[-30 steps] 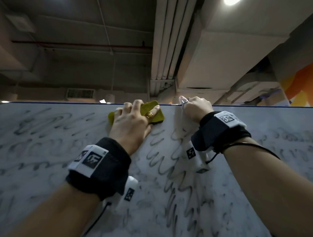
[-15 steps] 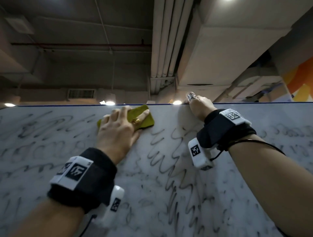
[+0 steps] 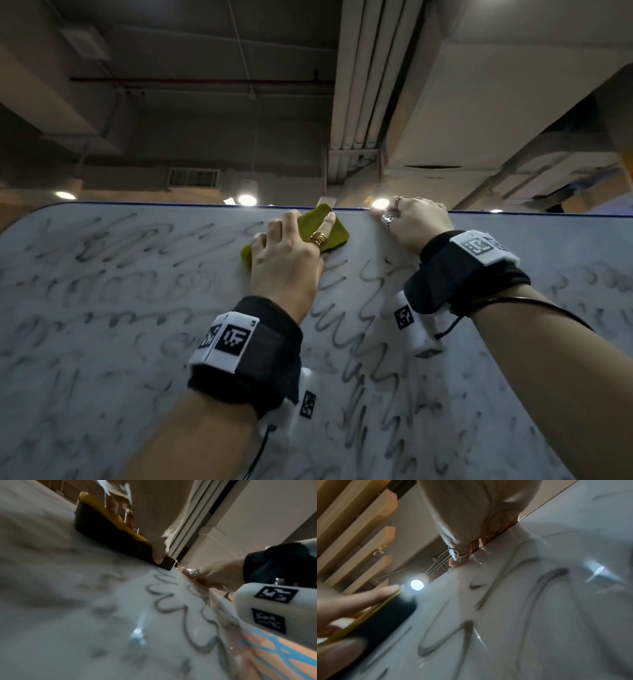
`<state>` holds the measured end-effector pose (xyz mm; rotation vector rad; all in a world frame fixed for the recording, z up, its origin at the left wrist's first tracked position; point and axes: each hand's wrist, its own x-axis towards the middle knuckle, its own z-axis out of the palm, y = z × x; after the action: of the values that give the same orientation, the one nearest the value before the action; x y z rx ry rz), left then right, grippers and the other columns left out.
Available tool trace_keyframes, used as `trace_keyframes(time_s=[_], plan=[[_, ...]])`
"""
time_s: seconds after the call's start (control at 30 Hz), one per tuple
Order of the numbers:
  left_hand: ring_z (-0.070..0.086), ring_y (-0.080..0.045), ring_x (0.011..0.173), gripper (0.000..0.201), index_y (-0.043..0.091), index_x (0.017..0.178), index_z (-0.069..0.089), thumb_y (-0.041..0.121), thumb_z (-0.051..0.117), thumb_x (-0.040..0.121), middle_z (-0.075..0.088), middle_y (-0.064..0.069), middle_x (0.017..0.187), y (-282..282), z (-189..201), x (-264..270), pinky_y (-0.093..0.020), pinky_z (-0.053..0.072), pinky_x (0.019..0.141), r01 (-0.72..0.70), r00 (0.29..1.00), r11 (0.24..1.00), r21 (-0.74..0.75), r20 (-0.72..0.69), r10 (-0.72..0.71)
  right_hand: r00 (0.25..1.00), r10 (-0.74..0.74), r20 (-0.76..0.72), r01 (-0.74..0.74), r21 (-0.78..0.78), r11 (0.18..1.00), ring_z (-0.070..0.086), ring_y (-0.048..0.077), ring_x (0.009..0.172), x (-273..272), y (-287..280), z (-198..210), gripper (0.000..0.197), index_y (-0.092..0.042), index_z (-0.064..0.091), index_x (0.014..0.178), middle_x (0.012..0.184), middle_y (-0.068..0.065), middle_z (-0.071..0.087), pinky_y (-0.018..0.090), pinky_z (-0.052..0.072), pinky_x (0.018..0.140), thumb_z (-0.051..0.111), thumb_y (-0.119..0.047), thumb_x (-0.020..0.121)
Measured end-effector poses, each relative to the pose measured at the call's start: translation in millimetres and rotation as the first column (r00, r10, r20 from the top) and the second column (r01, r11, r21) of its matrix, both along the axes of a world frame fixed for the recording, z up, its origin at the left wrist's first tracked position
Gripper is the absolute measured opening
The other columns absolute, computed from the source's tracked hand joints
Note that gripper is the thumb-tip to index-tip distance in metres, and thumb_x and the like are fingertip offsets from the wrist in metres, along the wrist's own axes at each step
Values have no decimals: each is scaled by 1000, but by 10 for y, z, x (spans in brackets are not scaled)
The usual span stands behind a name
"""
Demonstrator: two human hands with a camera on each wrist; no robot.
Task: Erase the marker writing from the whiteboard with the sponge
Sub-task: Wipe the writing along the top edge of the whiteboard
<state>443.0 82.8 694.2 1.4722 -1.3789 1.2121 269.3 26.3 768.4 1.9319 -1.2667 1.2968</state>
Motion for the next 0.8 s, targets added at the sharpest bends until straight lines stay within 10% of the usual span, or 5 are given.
trace_keyframes(time_s=[0.37,0.63,0.8], plan=[[36,-27,121,40,17,119,63,45,48,94,33,-5,136,257,-182,961,-42,31,102,-85,967,995,-45,-244,71,994,-65,86,59,65,996,51,31,110,391,238,71,34,-11,61,107,118,11,59,37,40,94,42,-38,95],[27,-31,129,46,23,140,44,40,39,99,20,-9,146,155,-54,873,-45,26,106,-62,994,997,56,92,56,976,218,-21,-216,70,974,53,27,111,1353,342,135,28,-14,64,113,117,9,62,24,37,84,43,-25,98],[37,-31,121,44,17,131,54,41,44,96,29,-8,142,415,8,1666,-42,33,100,-87,992,996,-2,-97,86,975,207,82,-211,46,976,53,28,112,1380,291,109,29,-11,65,113,117,8,63,28,40,91,43,-20,97]])
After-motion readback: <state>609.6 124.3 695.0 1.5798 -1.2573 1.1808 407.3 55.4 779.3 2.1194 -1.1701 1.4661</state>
